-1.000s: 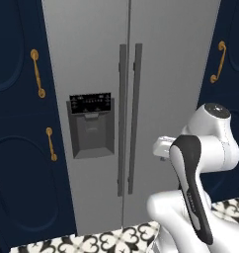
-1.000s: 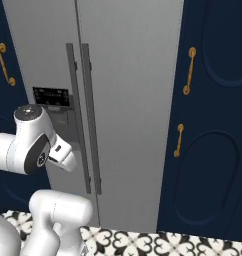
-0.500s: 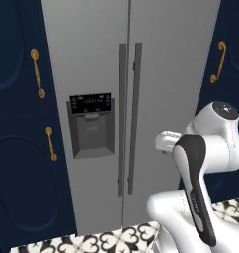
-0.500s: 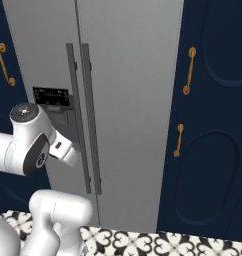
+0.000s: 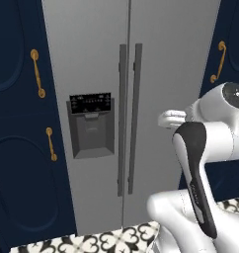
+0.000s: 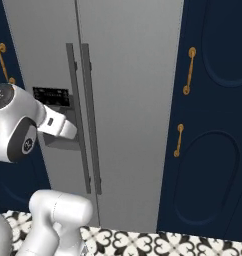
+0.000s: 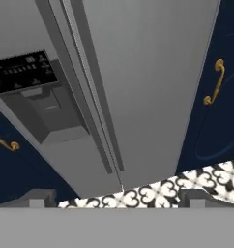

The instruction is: Grab a lemon wedge from the fridge and one ice cube from the ice bowl, and put them in the glass of lemonade.

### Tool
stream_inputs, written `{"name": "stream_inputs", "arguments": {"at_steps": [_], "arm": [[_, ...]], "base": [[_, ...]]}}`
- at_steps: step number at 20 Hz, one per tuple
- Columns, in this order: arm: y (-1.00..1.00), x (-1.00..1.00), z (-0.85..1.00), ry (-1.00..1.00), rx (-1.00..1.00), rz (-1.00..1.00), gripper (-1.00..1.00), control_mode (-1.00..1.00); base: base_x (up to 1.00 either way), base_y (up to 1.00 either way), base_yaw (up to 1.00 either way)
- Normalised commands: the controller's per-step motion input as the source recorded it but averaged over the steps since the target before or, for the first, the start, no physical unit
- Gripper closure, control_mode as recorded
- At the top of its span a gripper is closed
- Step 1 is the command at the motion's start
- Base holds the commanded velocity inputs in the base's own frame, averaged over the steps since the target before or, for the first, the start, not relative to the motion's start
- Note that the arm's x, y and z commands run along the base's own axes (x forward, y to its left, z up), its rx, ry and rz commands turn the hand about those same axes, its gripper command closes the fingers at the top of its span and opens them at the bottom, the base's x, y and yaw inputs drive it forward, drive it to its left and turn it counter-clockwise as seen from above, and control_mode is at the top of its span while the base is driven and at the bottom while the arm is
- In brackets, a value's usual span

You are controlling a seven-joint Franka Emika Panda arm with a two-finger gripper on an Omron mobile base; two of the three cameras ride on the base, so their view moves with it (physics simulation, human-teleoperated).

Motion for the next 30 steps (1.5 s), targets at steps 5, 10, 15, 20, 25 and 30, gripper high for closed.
{"name": "stream_inputs", "arguments": {"at_steps": [5,10,15,20,25,30], "arm": [[0.00,0.27,0.16,0.12,-0.10,0.00,-1.00,-1.00],[-0.06,0.66,-0.68,-0.02,0.00,0.11,-1.00,-1.00],[-0.17,1.00,-0.40,0.00,0.00,0.08,-1.00,-1.00],[-0.03,0.96,-0.10,0.00,0.00,0.04,-1.00,-1.00],[0.06,0.49,-0.01,-0.06,0.01,0.01,-1.00,-1.00],[0.05,0.96,-0.13,0.00,0.00,0.00,-1.00,-1.00]], "base": [[0.00,0.00,0.00],[0.00,0.00,0.00],[0.00,0.00,0.00],[0.00,0.00,0.00],[0.00,0.00,0.00],[0.00,0.00,0.00]]}}
